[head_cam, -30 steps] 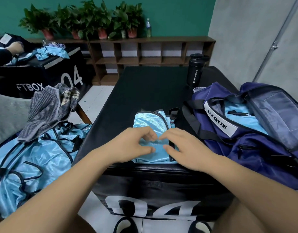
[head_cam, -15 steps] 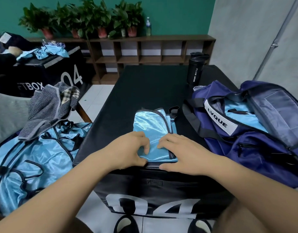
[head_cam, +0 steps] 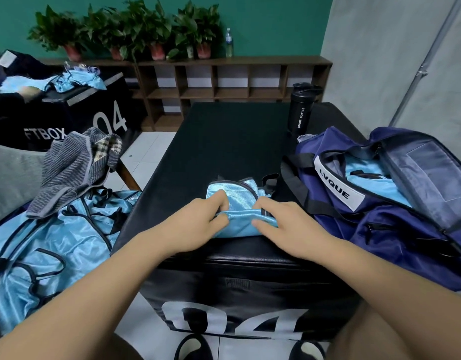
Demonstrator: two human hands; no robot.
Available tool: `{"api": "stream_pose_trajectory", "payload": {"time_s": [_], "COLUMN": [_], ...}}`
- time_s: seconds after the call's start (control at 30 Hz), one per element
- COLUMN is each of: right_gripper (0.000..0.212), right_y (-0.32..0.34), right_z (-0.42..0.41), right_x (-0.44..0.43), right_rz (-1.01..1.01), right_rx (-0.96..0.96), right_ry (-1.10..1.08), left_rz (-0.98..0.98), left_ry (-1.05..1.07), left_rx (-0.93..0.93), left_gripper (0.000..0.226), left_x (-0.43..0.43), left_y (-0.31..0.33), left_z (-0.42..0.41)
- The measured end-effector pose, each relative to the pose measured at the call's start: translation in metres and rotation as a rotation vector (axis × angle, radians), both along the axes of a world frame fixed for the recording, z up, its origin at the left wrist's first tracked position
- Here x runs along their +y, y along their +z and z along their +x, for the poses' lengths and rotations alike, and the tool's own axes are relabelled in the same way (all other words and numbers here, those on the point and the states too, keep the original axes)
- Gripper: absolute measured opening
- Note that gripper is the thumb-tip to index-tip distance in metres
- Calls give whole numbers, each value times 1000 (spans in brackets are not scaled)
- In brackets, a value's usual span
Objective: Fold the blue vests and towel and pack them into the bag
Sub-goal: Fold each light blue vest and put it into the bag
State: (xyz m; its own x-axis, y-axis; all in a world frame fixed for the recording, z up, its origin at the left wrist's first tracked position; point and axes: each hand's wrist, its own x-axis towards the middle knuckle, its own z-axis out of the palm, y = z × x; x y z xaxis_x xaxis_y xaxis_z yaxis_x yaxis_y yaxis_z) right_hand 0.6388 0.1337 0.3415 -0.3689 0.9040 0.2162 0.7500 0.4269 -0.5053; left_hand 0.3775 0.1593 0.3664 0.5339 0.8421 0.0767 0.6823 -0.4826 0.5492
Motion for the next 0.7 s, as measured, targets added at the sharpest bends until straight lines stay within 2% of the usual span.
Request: {"api": "stream_pose_trajectory", "payload": {"time_s": [0.13,0.27,0.37,0.57,0.7], "right_gripper": [13,16,22,23,21], "right_y": [4,0,-2,-3,-6], "right_z": [2,4,4,-6,-12], "right_x": [5,15,22,29,31], "right_rz": [-18,-20,-48,-72,-59], "right_rx": [191,290,290,258,156], "right_ry": [-79,-215,-304,-420,-465], "left_rz": [-104,-265,-300,-212,-155], "left_ry": [66,144,231,380,464], "left_rx": [-190,-329,-398,-303,-227], "left_gripper": [8,24,11,14,16], "left_x": [0,-2,0,13,19], "left_y": [4,3,-3,-16,-26], "left_z": [1,5,10,19,26]}}
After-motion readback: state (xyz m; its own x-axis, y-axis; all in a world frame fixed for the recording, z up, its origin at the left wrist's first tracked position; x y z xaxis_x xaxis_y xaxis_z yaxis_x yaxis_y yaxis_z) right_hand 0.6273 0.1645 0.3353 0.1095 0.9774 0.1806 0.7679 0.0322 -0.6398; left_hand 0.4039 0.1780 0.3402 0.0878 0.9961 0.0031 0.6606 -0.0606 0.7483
